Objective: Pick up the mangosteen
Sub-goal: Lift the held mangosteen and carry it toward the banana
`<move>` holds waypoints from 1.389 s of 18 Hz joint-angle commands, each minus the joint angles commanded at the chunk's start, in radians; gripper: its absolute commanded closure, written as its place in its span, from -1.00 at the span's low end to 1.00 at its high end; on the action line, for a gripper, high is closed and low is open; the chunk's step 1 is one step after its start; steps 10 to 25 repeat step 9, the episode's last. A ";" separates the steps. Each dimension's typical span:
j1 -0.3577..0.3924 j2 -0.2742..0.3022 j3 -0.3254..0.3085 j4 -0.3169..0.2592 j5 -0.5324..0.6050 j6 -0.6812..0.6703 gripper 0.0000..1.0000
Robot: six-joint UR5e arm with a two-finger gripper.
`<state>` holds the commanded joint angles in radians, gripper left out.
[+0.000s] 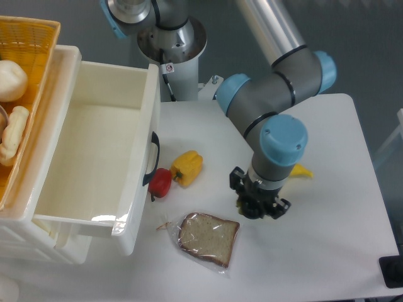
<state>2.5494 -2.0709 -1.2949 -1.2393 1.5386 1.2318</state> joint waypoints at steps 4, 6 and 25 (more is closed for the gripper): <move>0.015 0.014 0.092 -0.147 0.005 0.029 1.00; 0.029 0.035 0.089 -0.155 0.005 0.041 1.00; 0.043 0.060 0.075 -0.160 0.005 0.071 1.00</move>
